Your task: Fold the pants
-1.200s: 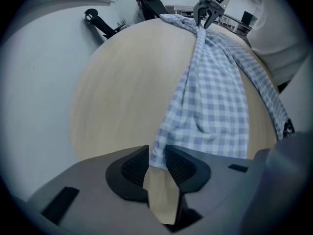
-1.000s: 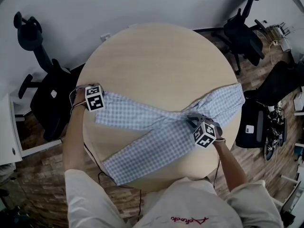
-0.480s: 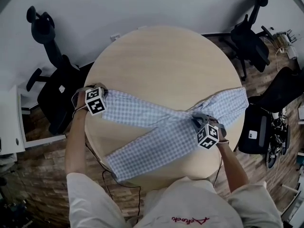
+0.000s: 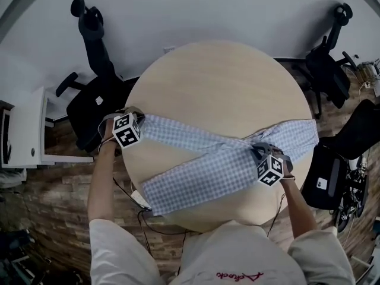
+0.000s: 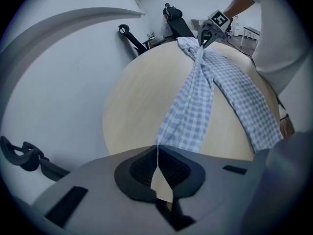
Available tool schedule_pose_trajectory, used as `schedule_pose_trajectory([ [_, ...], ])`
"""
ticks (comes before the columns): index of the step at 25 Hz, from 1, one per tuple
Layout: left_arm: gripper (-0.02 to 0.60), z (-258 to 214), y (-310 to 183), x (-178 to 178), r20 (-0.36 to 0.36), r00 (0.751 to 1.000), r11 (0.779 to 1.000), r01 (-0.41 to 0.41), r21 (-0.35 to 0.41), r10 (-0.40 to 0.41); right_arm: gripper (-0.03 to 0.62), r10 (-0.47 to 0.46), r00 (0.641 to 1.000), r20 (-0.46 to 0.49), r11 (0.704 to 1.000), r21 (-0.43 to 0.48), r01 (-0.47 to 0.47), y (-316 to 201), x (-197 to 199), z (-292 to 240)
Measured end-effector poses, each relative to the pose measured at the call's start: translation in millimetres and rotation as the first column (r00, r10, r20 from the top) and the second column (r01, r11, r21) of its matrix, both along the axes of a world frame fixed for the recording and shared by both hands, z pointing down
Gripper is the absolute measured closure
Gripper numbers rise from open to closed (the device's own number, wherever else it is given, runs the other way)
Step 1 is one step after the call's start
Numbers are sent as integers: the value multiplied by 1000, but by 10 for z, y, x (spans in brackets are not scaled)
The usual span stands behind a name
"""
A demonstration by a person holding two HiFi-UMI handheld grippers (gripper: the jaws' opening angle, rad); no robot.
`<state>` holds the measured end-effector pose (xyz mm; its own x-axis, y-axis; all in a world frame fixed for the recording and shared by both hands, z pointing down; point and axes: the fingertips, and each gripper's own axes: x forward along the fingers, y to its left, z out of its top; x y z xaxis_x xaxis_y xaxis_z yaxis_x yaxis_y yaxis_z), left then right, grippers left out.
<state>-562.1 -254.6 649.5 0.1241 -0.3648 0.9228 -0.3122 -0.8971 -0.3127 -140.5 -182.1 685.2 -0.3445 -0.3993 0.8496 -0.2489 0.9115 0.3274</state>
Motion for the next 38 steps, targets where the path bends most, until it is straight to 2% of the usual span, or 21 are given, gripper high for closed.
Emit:
schedule_pose_trajectory([
  [5,545,-284,413,-15,-48,995,995,86,58,-83,543,-82,997,1,996,32,82,118,-16,-95],
  [14,545,-783,1272,-34,-56,978,968,207,144,-200,547,-191,981,31,980,68,189,311,5,-244],
  [21,545,-690,2175,-23,-80,941,931,337,142,-329,548,-330,944,24,941,91,326,613,-50,-277],
  [28,545,-250,3087,218,-90,911,908,409,85,-402,548,-420,907,-21,906,49,420,899,67,-66],
  [32,545,118,3561,439,-62,907,908,418,25,-416,548,-469,882,-55,883,16,470,1089,188,91],
  [36,543,465,3850,627,-77,880,883,467,-44,-469,548,-500,862,-80,865,-17,501,1209,276,214],
  [38,543,601,3952,694,-69,874,877,476,-69,-480,548,-506,859,-78,862,-26,506,1227,271,238],
])
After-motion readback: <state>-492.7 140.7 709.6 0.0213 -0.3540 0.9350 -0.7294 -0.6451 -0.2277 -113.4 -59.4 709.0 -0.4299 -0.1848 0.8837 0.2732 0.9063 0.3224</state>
